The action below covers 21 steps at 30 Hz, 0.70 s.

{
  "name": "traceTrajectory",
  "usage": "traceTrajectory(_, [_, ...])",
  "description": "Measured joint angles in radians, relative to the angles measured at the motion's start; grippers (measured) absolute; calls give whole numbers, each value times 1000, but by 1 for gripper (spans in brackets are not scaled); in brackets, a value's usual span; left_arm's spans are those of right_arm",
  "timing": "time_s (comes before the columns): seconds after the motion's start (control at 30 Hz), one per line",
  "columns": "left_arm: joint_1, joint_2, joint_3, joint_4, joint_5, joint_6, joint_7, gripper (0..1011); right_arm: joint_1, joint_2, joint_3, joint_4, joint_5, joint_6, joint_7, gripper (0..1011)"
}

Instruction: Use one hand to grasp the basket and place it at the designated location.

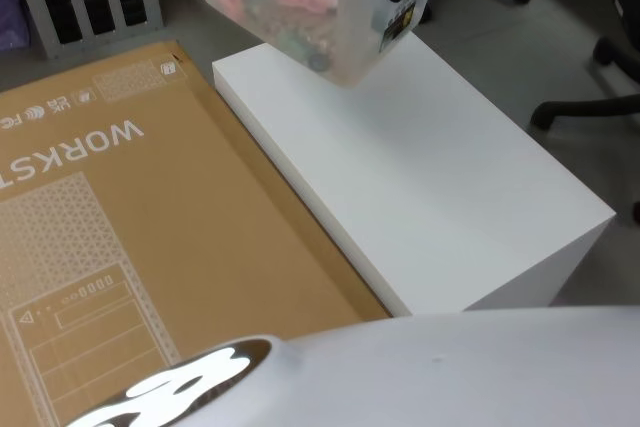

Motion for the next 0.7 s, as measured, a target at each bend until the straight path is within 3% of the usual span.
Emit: traceTrajectory(0.7, [0,0,0,0,0,0,0,0,28,-28,-28,-39,59,-17,-8,227])
